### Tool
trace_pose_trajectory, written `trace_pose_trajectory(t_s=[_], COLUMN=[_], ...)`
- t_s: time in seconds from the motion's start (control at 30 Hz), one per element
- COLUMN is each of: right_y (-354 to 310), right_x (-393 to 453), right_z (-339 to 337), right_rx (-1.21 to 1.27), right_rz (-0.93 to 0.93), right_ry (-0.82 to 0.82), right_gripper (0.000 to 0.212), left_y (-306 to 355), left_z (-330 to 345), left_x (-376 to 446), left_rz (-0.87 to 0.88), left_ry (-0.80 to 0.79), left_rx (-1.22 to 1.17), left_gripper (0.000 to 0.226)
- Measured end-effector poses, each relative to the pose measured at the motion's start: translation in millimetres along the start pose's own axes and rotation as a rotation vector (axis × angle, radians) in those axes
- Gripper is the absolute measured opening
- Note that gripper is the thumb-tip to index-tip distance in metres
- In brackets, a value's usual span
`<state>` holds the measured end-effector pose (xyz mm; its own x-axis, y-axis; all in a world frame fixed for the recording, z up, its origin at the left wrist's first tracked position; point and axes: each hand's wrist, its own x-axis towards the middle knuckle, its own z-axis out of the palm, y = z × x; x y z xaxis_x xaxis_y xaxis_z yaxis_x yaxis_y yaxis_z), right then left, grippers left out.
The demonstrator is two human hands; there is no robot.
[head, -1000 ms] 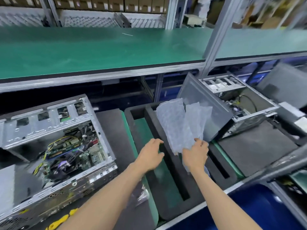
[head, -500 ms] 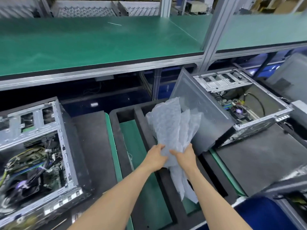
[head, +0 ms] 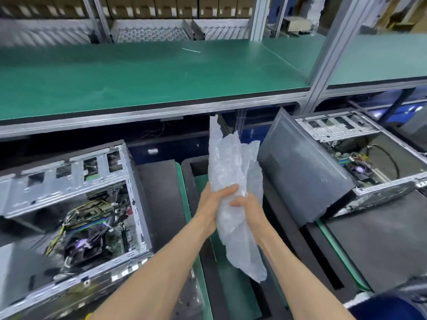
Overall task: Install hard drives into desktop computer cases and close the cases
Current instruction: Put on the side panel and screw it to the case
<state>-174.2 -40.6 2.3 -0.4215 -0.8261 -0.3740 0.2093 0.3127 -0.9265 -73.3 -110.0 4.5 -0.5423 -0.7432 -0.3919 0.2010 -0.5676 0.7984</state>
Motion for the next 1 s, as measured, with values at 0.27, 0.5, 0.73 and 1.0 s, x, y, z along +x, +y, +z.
trace_pose_trajectory(t_s=[0.27, 0.5, 0.73, 1.0], right_y=[-41, -50, -6, 16], right_x=[-26, -41, -62, -51], right_z=[120, 240, 299, 314], right_rx=[-0.295, -0.784, -1.167, -1.585], right_rz=[-0.459, -0.566, -0.609, -0.423], right_ry=[0.062, -0.299, -0.626, -0.786], right_gripper=[0.052, 0.051, 0.094, 0.095], left_y=[86, 99, 105, 125], left_z=[-83, -180, -239, -283], left_x=[-55, -129, -164, -194], left_rz=[0.358, 0.375, -0.008, 0.132], left_ry=[0.218, 0.241, 0.622, 0.680], left_rx=[0.114, -0.181, 0.368, 1.251], left_gripper=[0.068, 0.046, 0.032, 0.023])
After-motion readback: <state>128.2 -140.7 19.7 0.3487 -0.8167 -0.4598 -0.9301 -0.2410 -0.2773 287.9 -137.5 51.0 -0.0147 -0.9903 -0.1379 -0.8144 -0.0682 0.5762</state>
